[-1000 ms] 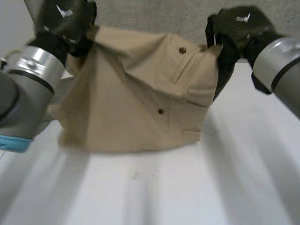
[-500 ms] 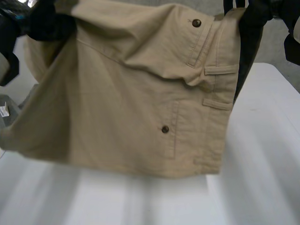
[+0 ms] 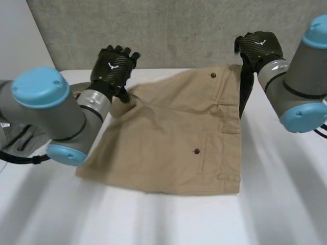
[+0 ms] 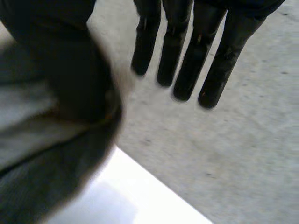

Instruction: Fold the laundry.

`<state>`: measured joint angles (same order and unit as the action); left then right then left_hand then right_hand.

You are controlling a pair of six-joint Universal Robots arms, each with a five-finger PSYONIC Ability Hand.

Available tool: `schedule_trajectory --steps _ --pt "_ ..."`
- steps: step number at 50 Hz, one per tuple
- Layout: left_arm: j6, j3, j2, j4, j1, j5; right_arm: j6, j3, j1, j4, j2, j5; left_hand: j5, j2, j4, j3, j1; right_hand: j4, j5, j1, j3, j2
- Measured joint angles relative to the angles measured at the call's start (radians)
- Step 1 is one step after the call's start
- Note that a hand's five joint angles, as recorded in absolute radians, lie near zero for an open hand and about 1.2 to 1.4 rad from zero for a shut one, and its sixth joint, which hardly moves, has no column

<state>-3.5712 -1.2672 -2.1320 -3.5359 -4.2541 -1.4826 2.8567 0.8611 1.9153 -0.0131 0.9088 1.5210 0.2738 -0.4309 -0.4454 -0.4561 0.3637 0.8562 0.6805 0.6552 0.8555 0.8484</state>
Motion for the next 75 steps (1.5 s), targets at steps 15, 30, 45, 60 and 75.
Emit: schedule_trajectory --steps 15,30,45,60,75 --pt "-0.005 -0.124 0.138 -0.049 -0.03 0.0 -0.37 -0.089 -0.013 -0.271 0.029 0.143 -0.23 0.229 0.246 0.246 -0.172 -0.622 -0.619 -0.454 -0.643 -0.63" --pt "-0.047 -0.397 0.329 0.384 -0.107 0.027 -0.249 0.411 -0.033 -0.42 0.308 -0.082 -0.089 0.077 0.09 0.106 0.0 -0.622 -0.619 -0.454 -0.643 -0.63" --pt "-0.141 -0.5 0.211 0.415 -0.18 0.06 -0.128 1.017 0.007 -0.001 0.45 -0.242 0.017 -0.029 -0.017 -0.005 0.1 -0.62 -0.611 -0.45 -0.627 -0.628" --pt "-0.168 -0.485 0.134 0.282 -0.206 0.058 -0.145 1.092 0.017 0.21 0.376 -0.196 0.128 -0.144 -0.137 -0.119 0.218 -0.376 -0.395 -0.245 -0.376 -0.371" --pt "-0.168 -0.474 0.115 0.231 -0.192 0.05 -0.163 1.062 0.017 0.23 0.317 -0.151 0.706 -0.76 -0.75 -0.724 0.762 0.331 0.293 0.249 0.323 0.321"
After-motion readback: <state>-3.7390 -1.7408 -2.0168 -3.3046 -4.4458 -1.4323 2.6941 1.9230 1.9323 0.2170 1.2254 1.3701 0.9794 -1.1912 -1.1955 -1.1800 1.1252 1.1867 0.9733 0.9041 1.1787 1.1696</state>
